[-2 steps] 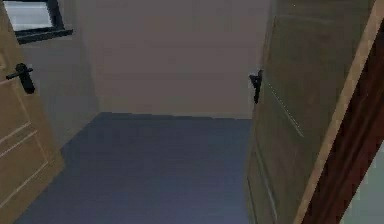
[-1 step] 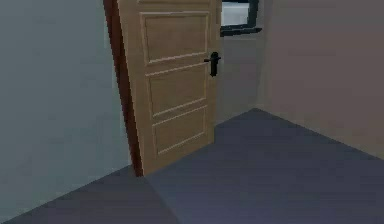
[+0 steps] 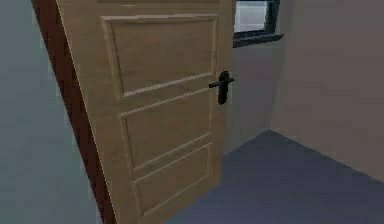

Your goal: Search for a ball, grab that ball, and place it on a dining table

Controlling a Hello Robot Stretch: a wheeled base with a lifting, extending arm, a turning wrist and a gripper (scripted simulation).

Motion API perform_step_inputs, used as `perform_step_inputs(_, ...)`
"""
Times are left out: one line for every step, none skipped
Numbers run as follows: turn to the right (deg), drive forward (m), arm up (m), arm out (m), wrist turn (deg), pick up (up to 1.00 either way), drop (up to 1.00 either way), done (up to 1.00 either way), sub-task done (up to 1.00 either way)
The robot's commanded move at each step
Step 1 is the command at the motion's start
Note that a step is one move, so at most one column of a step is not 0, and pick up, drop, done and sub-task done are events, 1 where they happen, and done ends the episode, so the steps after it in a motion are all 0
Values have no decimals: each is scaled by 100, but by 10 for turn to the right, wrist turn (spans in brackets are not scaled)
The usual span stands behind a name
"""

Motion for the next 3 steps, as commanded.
perform_step_inputs(450, 0, 0, 0, 0, 0, 0, 0, 0)
perform_step_inputs(30, 0, 0, 0, 0, 0, 0, 0, 0)
perform_step_inputs(0, 100, 0, 0, 0, 0, 0, 0, 0)
